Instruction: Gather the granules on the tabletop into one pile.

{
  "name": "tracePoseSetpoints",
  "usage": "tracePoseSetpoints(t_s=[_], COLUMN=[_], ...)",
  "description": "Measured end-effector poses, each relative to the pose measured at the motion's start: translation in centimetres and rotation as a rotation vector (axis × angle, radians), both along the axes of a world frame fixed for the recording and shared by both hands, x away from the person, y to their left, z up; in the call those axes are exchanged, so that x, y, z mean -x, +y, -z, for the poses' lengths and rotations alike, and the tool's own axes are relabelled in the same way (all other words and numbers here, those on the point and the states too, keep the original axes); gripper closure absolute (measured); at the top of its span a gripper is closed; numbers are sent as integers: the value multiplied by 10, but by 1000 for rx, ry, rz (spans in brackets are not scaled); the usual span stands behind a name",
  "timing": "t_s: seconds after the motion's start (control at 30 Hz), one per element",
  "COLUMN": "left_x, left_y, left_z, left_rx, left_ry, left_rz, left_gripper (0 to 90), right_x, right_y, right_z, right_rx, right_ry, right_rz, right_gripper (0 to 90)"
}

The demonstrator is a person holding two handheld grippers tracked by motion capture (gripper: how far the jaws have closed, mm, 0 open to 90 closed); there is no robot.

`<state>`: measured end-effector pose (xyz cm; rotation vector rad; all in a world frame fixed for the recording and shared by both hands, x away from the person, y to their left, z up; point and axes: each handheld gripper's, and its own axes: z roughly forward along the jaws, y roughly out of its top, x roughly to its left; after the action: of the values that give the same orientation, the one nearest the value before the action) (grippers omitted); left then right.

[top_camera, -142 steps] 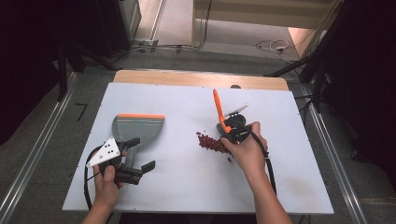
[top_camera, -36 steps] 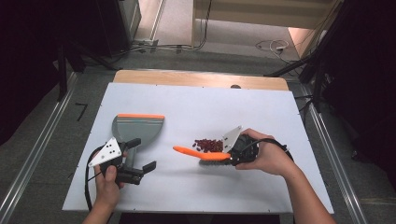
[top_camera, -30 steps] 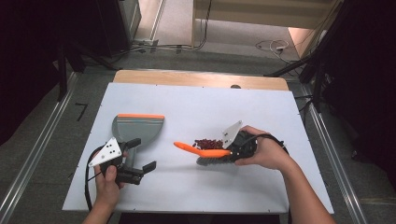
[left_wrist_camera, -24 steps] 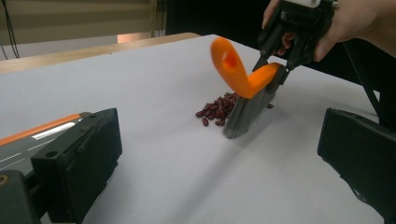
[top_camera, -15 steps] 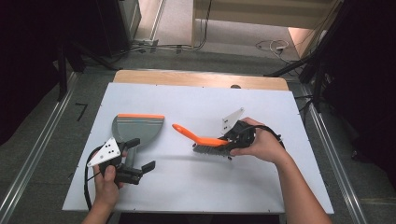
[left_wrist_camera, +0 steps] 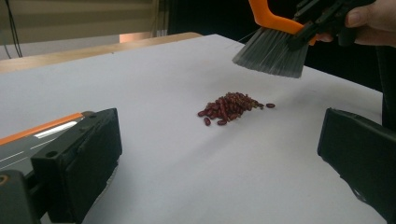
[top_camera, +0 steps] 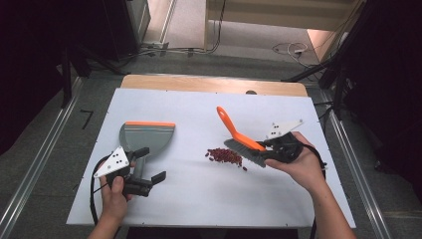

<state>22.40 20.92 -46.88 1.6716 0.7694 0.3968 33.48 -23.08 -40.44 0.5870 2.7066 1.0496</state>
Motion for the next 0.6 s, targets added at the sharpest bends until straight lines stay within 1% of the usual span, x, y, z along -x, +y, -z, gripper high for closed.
tracePoseSetpoints(t_s=[0.03,0.1,0.2,0.3,0.37,0.5,0.53,0.6], left_x=[0,0,-1,0,0,0,0,0], left_y=[0,0,0,0,1,1,1,2], left_z=[0,0,0,0,0,0,0,0], left_rx=[-1,0,0,0,-1,3,2,1], left_ry=[0,1,1,0,-2,-3,-4,-7], left_rz=[-1,-2,-3,-6,-6,-9,-10,-11], left_gripper=[3,3,3,3,3,3,3,3], right_x=[2,5,9,14,17,22,23,25], right_y=[-4,-12,-25,-35,-41,-52,-55,-61], right_z=[1,3,5,6,7,10,10,12], right_rx=[-4,-14,-60,-95,-109,-136,-153,-183], right_ry=[-9,-8,20,50,56,62,71,75], right_rz=[14,62,144,219,265,340,360,389], right_gripper=[683,683,683,683,683,683,683,683])
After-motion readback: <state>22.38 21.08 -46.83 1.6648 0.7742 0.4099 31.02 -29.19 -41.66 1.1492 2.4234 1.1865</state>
